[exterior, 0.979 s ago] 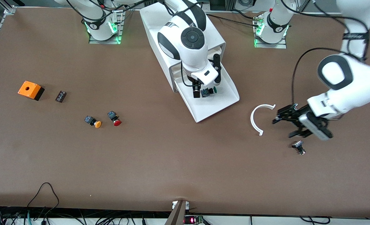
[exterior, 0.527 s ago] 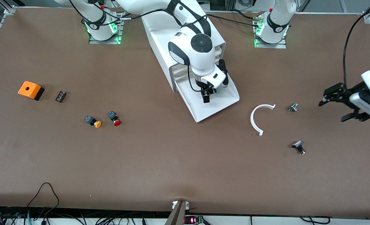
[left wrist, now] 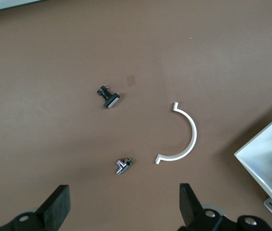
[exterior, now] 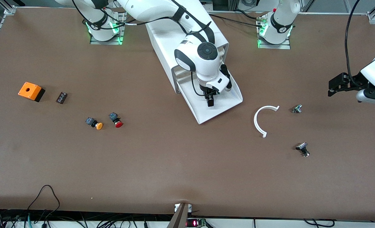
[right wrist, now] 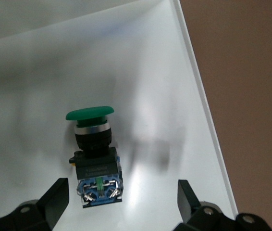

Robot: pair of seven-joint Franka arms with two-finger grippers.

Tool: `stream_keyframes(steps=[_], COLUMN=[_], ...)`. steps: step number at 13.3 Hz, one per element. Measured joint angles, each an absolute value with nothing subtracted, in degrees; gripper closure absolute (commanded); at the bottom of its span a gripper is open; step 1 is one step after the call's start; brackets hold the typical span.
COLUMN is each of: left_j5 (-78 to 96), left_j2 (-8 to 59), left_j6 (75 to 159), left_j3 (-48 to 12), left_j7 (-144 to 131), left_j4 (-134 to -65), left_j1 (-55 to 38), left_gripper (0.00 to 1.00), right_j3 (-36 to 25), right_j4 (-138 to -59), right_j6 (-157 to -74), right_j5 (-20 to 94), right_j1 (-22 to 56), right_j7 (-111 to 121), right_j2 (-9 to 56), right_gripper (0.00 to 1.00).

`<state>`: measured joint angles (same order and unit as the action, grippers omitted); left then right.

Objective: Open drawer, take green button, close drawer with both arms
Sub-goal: 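Lift the green button out of the drawer with the right gripper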

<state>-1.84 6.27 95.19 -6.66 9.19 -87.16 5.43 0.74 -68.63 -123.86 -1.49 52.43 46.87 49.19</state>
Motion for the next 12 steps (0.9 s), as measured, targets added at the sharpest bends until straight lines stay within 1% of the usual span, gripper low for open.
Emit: stream_keyframes(steps=[6, 7, 8, 9, 11, 12], left_j5=[-1.85, -1.85, -1.85, -1.83, -1.18, -1.04], left_j2=[6.96, 7.08, 7.15, 7.17, 7.17, 7.16], left_j6=[94.85, 94.82, 94.74, 94.63, 94.52, 94.51], left_j3=[-5.94, -5.93, -5.93, -5.93, -5.94, -5.94], left_j7=[7.84, 7.44, 7.06, 6.85, 6.24, 5.76], left_j4=[-87.18, -87.18, -87.18, -87.18, -87.18, -87.18], left_j1=[6.46, 6.59, 6.64, 6.64, 6.64, 6.64], left_gripper=[0.0, 0.0, 0.0, 0.0, 0.0, 0.0], right_j3=[0.73, 0.73, 0.73, 0.73, 0.73, 0.73], right_j4=[-68.62, -68.62, -68.6, -68.56, -68.49, -68.49], right_j6=[-123.83, -123.83, -123.84, -123.89, -124.26, -124.38], right_j5=[-1.49, -1.49, -1.49, -1.49, -1.49, -1.49], right_j1=[52.64, 52.67, 52.68, 52.68, 52.68, 52.68], right_j7=[46.91, 46.92, 46.92, 46.92, 46.92, 46.92], right_j2=[50.08, 50.14, 50.14, 50.14, 50.14, 50.14], right_gripper=[0.0, 0.04, 0.22, 0.32, 0.46, 0.49])
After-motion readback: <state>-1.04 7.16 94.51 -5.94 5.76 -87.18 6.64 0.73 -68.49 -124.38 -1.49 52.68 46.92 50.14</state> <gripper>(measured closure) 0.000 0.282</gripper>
